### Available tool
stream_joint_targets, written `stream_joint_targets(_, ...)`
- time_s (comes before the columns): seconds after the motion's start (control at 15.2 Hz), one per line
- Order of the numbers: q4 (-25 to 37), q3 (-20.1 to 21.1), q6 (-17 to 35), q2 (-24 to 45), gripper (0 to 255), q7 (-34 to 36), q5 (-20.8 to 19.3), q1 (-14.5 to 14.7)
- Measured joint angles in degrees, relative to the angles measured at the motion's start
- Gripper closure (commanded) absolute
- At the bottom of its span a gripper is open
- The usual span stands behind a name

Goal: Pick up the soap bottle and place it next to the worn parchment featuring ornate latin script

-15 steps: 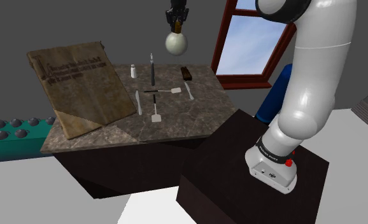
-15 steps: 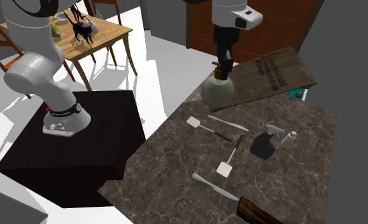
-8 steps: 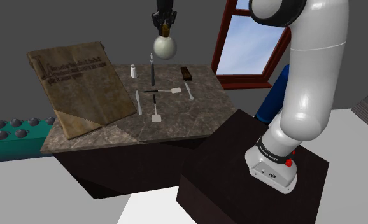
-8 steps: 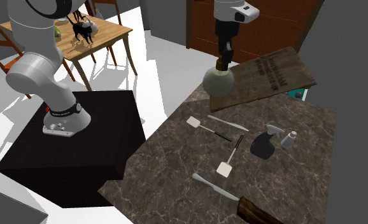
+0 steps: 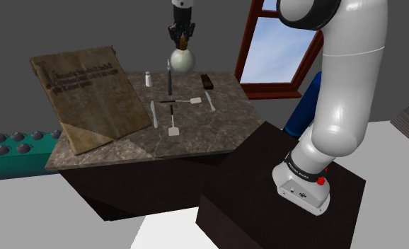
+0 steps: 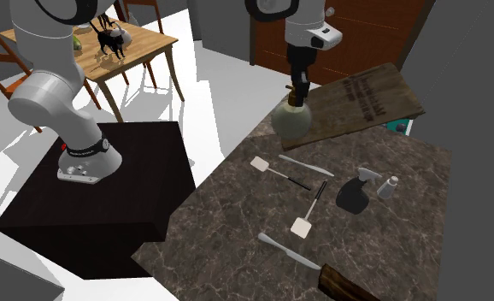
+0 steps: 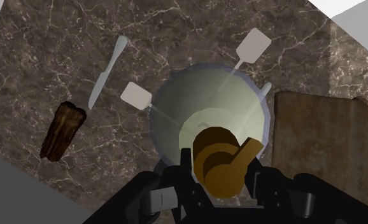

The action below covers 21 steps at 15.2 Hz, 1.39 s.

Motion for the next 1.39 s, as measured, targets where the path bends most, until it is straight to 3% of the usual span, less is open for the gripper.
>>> stream_joint_targets(1.39, -10.6, 0.1, 14.3, 3.7, 255, 0.2, 0.1, -0.1)
